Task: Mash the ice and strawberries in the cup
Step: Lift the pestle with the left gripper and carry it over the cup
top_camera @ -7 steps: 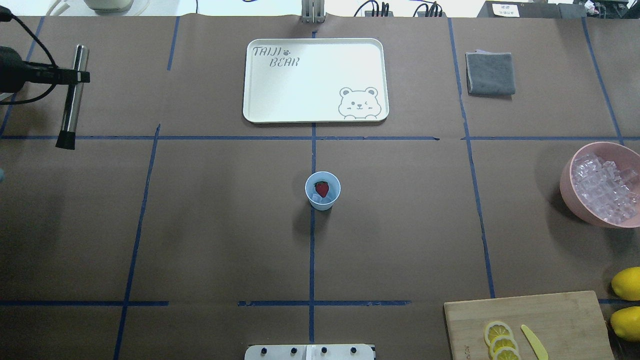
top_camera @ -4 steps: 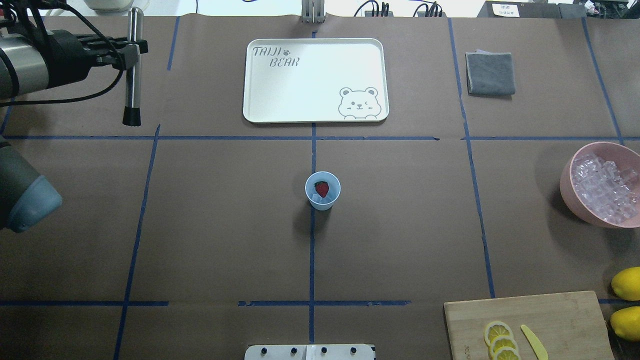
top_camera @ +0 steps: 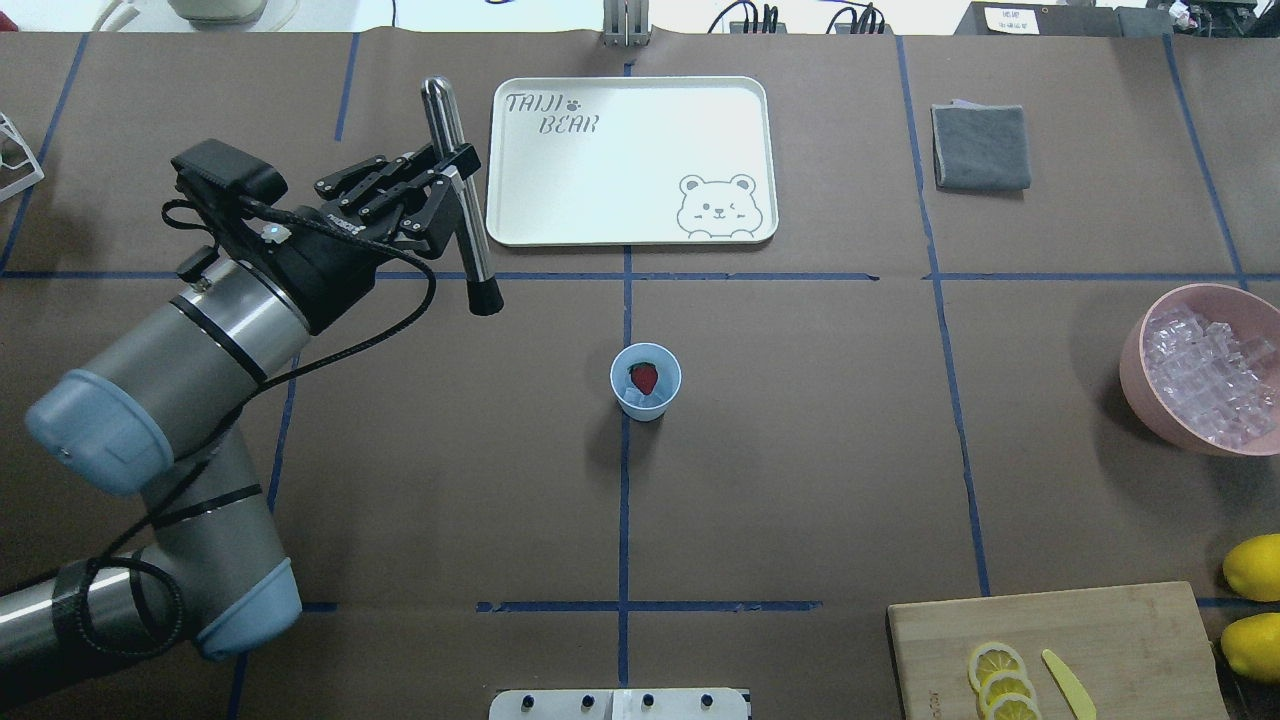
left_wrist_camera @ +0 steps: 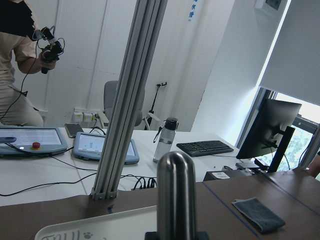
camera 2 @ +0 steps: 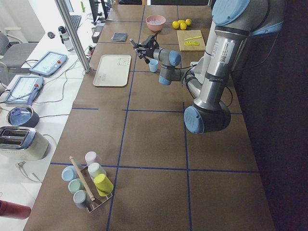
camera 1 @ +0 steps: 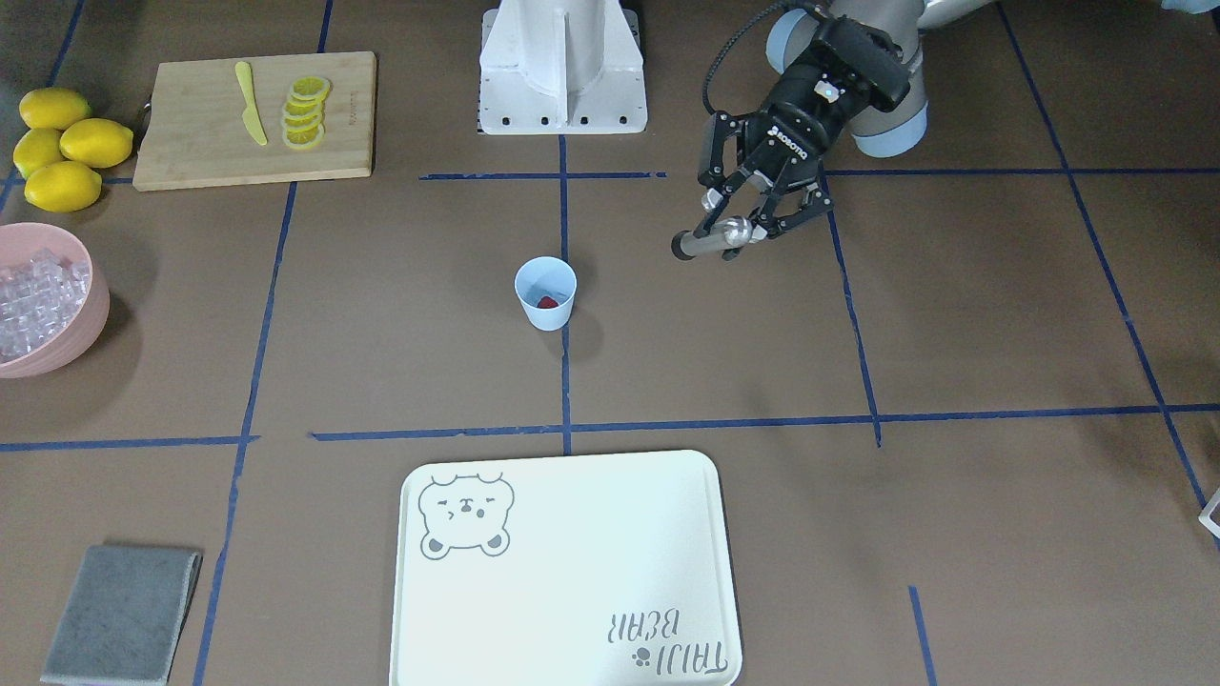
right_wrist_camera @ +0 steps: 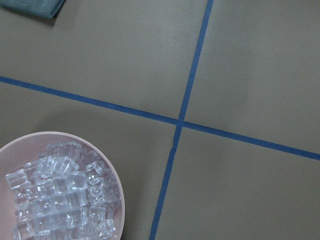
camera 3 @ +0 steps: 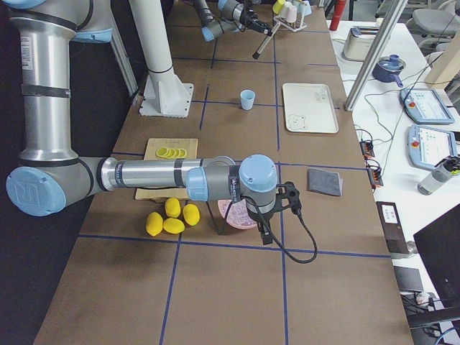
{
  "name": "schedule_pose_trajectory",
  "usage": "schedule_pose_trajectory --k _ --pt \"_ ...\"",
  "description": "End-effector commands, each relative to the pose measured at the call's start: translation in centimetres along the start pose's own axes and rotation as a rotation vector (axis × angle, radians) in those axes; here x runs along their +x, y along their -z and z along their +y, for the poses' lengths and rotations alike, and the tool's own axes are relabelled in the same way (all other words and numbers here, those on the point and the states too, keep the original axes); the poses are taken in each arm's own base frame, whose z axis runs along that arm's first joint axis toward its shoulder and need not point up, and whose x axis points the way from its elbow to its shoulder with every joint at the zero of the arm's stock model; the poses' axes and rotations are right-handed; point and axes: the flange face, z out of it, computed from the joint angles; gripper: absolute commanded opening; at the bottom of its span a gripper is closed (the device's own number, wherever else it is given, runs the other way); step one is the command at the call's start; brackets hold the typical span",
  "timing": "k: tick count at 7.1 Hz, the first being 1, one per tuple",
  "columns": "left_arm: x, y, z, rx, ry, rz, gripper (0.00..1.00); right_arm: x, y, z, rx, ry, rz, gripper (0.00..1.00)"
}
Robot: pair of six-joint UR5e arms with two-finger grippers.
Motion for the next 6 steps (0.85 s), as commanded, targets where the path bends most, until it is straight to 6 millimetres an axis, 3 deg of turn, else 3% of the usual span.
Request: schedule_pose_trajectory --k 1,3,4,5,6 --pt "3.4 -0.3 4.3 0.104 0.000 0.011 0.00 -0.1 0.1 -0.1 0.002 0.001 0.001 0.99" --pt "1.9 -0.3 6.6 0.108 -0.121 0.017 0.00 -0.3 0.5 -0.7 0.010 0.008 0.004 0.99" --pt "3.8 -1.5 8.6 0.107 -0.124 0.034 0.00 -0.4 0.5 -0.8 0.011 0.008 0.006 0.99" --pt "5.6 -1.3 9.5 0.117 -0.170 0.012 0.00 -0.4 0.6 -0.8 0.013 0.010 0.005 0.99" --pt "6.4 -1.7 9.5 0.120 -0.225 0.005 0.00 -0.6 0.7 -0.8 0.016 0.013 0.005 0.99"
